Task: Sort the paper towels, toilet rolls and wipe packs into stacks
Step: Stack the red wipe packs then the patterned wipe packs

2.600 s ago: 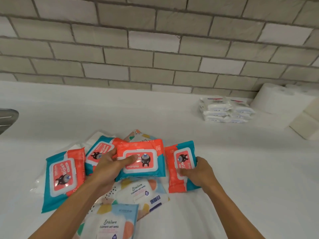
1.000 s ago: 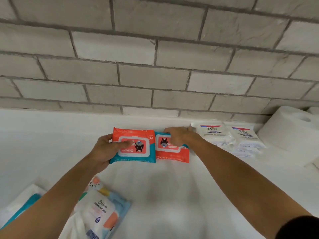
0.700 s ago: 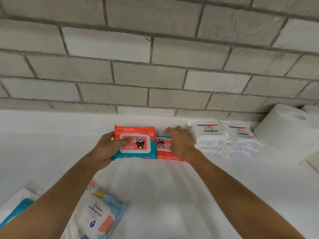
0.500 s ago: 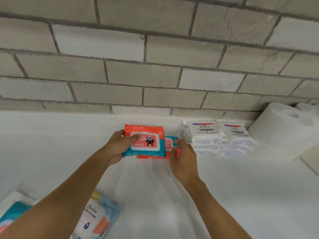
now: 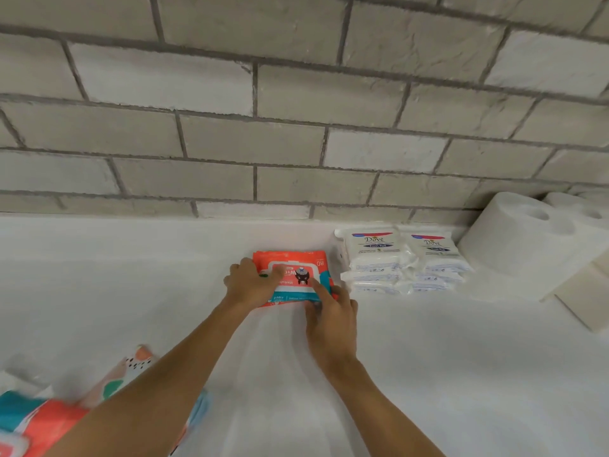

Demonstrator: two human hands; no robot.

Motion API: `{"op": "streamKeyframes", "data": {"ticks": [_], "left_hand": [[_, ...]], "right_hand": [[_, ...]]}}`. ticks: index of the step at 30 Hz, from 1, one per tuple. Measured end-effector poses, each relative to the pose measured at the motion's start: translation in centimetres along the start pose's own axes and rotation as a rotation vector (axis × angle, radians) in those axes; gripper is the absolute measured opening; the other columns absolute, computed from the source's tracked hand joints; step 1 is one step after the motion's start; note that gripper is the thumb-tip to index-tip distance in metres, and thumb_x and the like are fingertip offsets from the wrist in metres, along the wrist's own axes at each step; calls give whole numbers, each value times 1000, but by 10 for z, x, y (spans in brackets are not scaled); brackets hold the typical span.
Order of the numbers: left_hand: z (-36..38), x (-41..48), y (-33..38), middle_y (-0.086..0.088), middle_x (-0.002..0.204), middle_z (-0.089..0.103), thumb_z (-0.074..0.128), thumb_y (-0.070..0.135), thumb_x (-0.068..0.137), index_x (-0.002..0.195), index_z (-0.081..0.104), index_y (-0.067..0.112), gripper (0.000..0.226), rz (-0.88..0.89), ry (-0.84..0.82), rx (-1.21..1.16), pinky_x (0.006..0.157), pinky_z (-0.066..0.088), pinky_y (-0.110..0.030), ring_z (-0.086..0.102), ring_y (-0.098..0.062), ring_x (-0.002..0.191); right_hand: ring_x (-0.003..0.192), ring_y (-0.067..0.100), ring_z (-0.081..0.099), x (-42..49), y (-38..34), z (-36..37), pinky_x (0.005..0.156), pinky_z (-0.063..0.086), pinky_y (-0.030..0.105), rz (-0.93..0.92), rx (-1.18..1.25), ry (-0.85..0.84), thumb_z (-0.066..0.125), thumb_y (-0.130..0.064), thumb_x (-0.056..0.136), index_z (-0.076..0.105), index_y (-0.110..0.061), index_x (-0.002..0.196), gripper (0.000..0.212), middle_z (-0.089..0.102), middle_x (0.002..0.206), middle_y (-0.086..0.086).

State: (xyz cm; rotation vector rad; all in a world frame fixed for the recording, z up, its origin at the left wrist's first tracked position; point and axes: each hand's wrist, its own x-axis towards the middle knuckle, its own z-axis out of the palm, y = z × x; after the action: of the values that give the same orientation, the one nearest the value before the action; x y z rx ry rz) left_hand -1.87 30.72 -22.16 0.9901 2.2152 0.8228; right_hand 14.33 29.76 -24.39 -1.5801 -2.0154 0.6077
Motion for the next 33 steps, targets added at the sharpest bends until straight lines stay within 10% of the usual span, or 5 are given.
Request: {"op": "streamKeyframes", "data": {"ticks": [8,13,27,33], "left_hand": [[-2,-11,-4,-6,123,64,67,28,90,129,56,14,43,0,-51,-137,76,54,-31,62,-18,90],[0,-14,2,-5,121,67,64,32,92,128,59,16,40,63,-57,-108,65,48,-22,60,-15,85],[11,-24,23,-6,126,64,63,36,92,131,56,14,45,77,-103,-93,67,47,-22,63,-18,91],[7,-34,25,-6,133,59,61,34,93,137,50,14,49,71,-97,-145,87,54,-34,63,-26,109]], "right_hand": [[97,7,46,-10,0,0,80,39,2,11,335,84,58,-19,92,55,-24,128,36,48,130,3],[124,21,46,-3,-3,1,84,27,-7,42,334,70,57,-15,92,58,-17,129,38,43,140,7],[126,16,47,3,5,-10,81,29,-10,142,453,107,57,-7,95,53,-16,136,42,43,143,6],[128,15,48,4,6,-14,102,43,22,143,344,115,59,-17,95,54,-21,135,40,43,144,1]]}}
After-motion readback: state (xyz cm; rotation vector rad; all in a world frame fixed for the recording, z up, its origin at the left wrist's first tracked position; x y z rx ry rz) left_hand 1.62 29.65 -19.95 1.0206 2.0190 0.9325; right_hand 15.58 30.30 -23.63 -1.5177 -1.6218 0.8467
